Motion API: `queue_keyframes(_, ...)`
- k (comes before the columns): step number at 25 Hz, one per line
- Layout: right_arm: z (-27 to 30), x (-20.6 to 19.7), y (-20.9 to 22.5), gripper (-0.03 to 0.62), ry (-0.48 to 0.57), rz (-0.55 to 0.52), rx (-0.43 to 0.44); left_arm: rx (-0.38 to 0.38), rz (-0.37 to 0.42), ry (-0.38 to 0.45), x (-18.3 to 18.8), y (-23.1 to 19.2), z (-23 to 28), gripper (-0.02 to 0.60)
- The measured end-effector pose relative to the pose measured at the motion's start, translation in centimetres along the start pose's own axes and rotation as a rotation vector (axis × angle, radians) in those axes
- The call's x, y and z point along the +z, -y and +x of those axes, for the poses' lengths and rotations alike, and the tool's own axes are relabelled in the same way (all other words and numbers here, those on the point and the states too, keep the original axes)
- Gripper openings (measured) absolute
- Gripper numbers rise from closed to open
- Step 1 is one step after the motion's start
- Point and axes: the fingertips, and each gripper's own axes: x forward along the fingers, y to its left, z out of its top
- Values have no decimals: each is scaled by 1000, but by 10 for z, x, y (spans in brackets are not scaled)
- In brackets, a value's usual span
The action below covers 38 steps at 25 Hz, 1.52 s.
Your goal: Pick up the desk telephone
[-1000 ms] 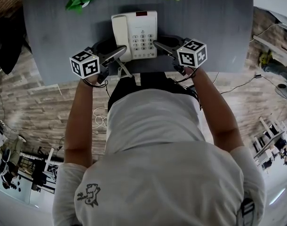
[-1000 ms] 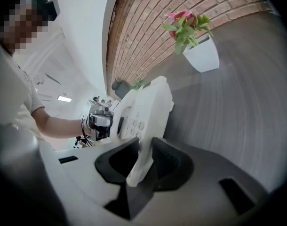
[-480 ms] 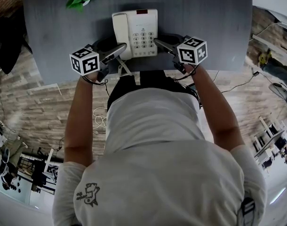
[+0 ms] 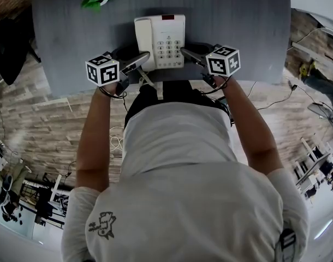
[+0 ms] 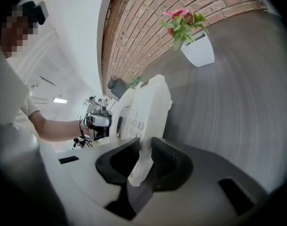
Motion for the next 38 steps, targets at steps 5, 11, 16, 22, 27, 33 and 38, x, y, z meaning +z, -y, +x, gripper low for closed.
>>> queue_keyframes(5, -2, 0, -5, 81, 4, 1, 2, 0, -12, 7, -2, 3, -4, 290)
queue_keyframes(11, -9, 1, -19, 78, 26, -12, -4, 5, 9, 12, -4, 16, -14, 288)
queue_keyframes(16, -2, 4, -59, 77, 55, -42, -20, 3, 33, 30, -9, 26, -53, 287)
queue_keyframes(22, -2, 16, -80, 77, 98, -63, -30, 9, 67, 52, 4, 36, -74, 287)
queue_keyframes(27, -17, 28, -88, 75, 160, -79, -32, 18, 113, 66, 19, 54, -77, 285)
queue_keyframes(33, -28, 39, -118, 74, 228, -110, -38, 14, 174, 83, 31, 77, -100, 285)
queue_keyframes(38, -39, 44, -138, 74, 271, -141, -51, 3, 224, 95, 39, 95, -114, 285)
